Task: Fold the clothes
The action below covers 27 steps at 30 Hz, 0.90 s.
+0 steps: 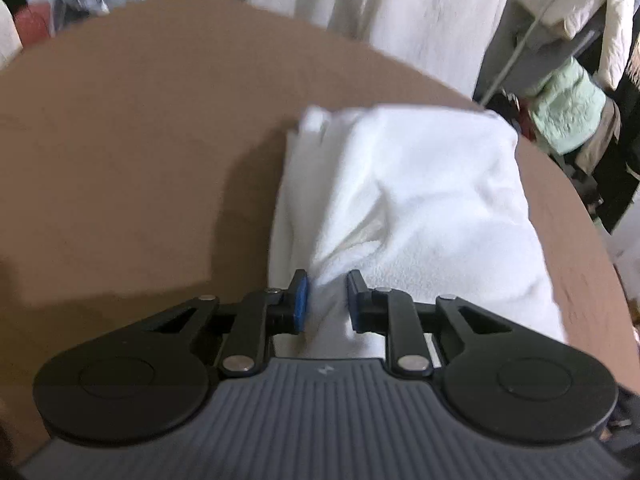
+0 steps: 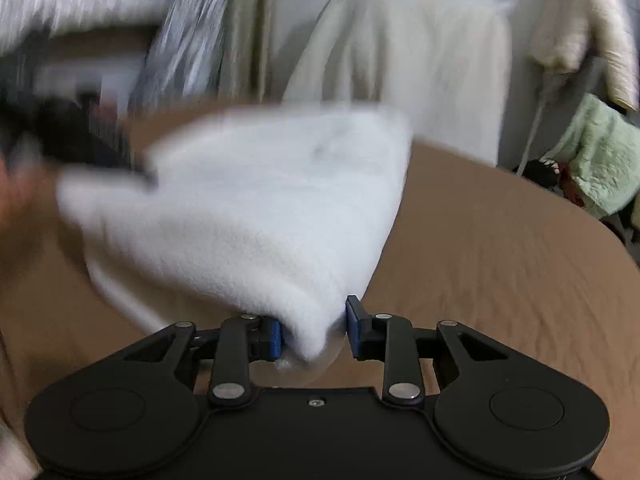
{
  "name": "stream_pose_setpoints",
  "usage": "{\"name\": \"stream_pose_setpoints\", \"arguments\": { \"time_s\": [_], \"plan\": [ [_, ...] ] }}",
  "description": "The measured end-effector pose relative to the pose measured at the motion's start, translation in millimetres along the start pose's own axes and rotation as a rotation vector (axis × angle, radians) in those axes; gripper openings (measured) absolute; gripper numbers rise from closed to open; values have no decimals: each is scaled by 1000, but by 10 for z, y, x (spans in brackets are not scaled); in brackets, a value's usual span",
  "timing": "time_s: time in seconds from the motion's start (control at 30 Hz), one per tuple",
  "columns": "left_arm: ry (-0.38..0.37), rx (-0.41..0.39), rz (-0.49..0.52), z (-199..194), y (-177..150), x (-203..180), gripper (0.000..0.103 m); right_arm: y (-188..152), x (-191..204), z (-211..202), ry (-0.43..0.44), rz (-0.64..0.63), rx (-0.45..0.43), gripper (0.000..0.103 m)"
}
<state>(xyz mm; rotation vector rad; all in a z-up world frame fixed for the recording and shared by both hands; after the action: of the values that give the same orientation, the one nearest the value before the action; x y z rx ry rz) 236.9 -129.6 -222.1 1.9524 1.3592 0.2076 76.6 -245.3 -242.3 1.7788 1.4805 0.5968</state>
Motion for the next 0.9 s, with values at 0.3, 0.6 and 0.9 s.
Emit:
{"name": "stream_pose_setpoints", "arguments": {
  "time_s": [0.3, 0.6, 0.9],
  "plan": [
    [113, 9, 39, -93, 4, 64, 21, 303, -302, -588, 331, 170, -31, 38],
    [96, 33, -2, -48, 9, 110, 28, 772, -188, -234, 407, 153, -36, 50],
    [82, -155, 12, -307, 203, 123, 24, 227, 625, -28, 450, -11, 21, 56]
  ]
}}
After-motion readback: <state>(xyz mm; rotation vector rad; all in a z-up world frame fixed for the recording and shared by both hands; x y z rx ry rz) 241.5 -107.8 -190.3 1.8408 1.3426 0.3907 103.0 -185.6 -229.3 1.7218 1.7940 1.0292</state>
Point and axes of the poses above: each gripper's, at about its wrist camera, not at the fingertips, and z roughly the way its jaws point, x to its left, y to its top, the point moved 6 cm from there along z, roughly the way its jaws point, and after that the axes turned 9 degrees about z, right-handed, at the moved point
